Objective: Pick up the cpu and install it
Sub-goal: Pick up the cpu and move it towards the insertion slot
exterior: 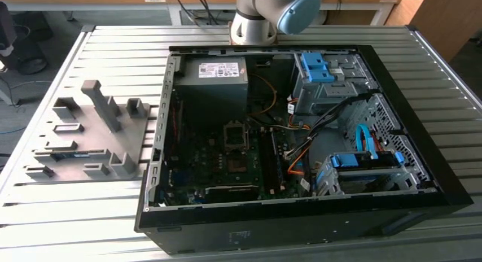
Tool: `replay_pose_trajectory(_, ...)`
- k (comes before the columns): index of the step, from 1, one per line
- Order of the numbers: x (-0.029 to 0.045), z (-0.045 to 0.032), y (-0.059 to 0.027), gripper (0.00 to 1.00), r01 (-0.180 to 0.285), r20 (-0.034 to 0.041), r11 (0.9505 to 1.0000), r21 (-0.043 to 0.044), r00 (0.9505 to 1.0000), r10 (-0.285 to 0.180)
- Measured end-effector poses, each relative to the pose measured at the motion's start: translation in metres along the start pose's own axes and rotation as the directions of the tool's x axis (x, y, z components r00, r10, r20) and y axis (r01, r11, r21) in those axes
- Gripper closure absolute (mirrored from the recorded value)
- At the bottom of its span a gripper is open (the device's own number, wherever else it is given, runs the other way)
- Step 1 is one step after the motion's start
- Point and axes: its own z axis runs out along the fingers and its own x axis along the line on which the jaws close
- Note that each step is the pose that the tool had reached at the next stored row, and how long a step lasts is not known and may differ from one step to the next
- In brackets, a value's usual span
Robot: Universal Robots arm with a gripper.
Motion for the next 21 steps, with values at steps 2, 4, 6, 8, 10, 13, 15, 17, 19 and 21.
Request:
replay_pose_trajectory(2,0.0,-0.0034,0.0001,0.53,0.0,0.0,1.0,-0.0001,1.0,0.0)
replay_pose_trajectory(4,-0.0001,-0.0067,0.0002,0.53,0.0,0.0,1.0,0.0,1.0,0.0)
replay_pose_trajectory(6,-0.0001,-0.0098,0.0004,0.53,0.0,0.0001,1.0,-0.0001,1.0,0.0)
replay_pose_trajectory(8,-0.0001,-0.0131,0.0005,0.53,0.0,0.0001,1.0,-0.0001,1.0,0.0)
replay_pose_trajectory(10,-0.0001,-0.0166,0.0006,0.53,0.0,0.0,1.0,0.0,1.0,0.0)
replay_pose_trajectory(13,-0.0002,-0.0225,0.0008,0.53,0.0,0.0001,1.0,-0.0001,1.0,0.0)
replay_pose_trajectory(15,-0.0003,-0.0276,0.001,0.53,0.0,0.0001,1.0,-0.0001,1.0,0.0)
replay_pose_trajectory(17,-0.0003,-0.0326,0.0012,0.53,0.0,0.0001,1.0,0.0,1.0,0.0)
replay_pose_trajectory(19,-0.0003,-0.0358,0.0013,0.53,0.0,0.0001,1.0,-0.0001,1.0,0.0)
replay_pose_trajectory(21,-0.0003,-0.0358,0.0014,0.53,0.0,0.0003,1.0,-0.0002,1.0,0.0)
